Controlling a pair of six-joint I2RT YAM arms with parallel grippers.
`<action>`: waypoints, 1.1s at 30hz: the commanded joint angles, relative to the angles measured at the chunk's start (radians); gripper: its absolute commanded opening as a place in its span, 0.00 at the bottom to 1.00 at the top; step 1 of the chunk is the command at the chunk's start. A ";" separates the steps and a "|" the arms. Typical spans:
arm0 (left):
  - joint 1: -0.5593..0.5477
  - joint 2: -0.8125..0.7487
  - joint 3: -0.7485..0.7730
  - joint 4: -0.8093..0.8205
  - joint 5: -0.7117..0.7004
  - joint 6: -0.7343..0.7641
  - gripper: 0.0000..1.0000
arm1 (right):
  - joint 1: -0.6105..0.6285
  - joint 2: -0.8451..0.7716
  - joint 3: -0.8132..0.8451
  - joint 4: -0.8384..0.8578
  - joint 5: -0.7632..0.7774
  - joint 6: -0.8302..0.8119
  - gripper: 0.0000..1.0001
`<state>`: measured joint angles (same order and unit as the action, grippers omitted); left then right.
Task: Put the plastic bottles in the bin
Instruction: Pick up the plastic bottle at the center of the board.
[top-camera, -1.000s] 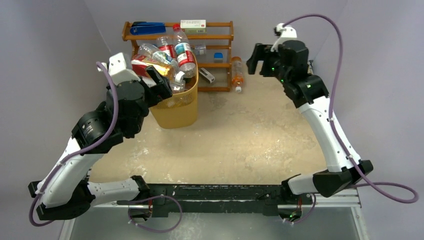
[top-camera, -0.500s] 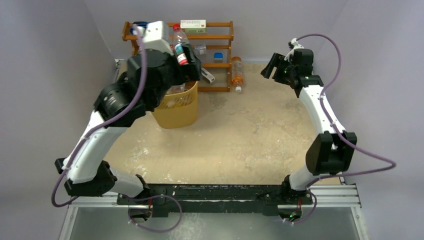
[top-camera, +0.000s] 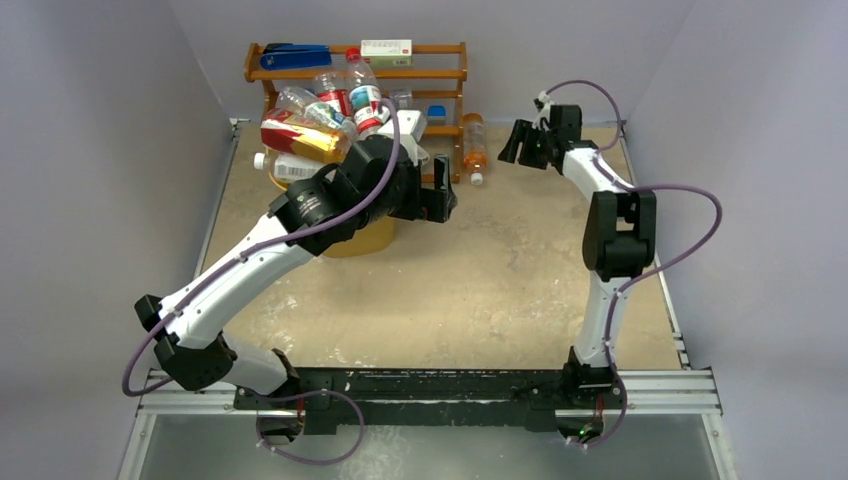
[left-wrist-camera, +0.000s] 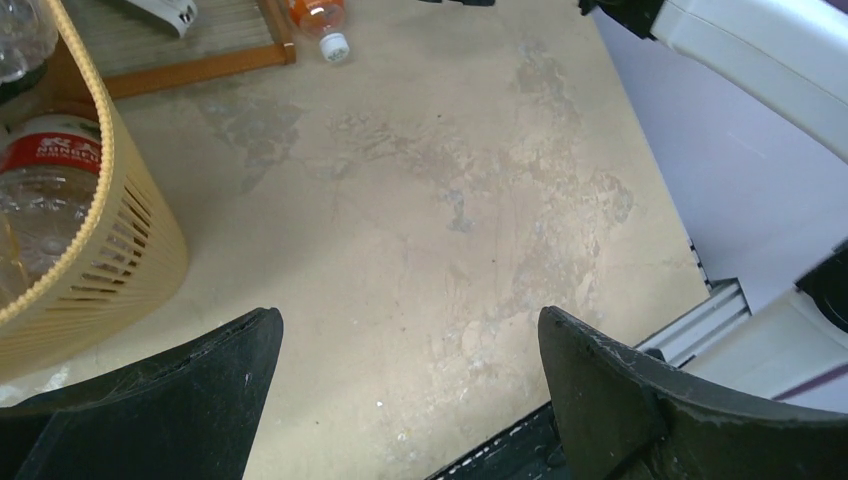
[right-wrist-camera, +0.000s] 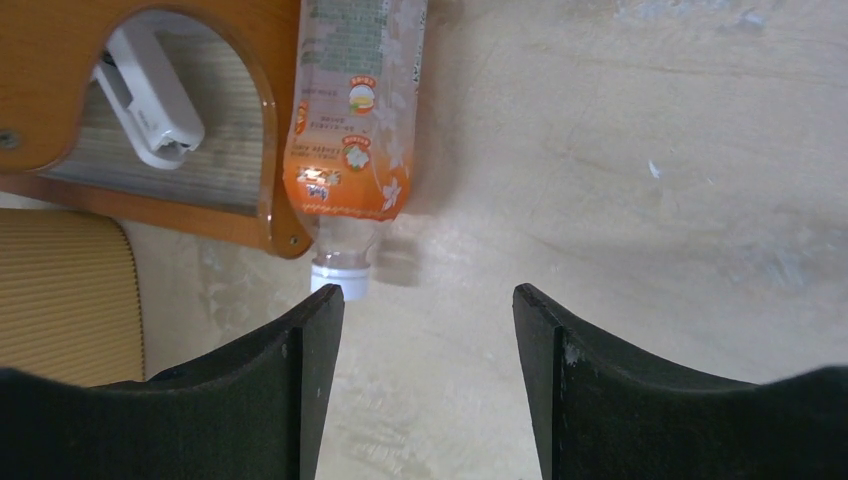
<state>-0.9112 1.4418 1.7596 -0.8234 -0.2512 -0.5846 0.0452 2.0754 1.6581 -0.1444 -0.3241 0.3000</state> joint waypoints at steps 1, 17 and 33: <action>-0.005 -0.091 -0.050 0.086 0.023 -0.031 1.00 | 0.038 0.050 0.101 0.055 -0.071 -0.039 0.65; -0.005 -0.141 -0.046 0.036 -0.025 -0.043 1.00 | 0.108 0.240 0.208 0.048 -0.066 -0.003 0.63; -0.004 -0.197 -0.002 -0.061 -0.126 -0.049 1.00 | 0.119 0.238 0.121 0.069 -0.069 0.018 0.35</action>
<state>-0.9112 1.2938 1.6966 -0.8486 -0.3046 -0.6205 0.1585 2.3390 1.8187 -0.1055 -0.3828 0.3180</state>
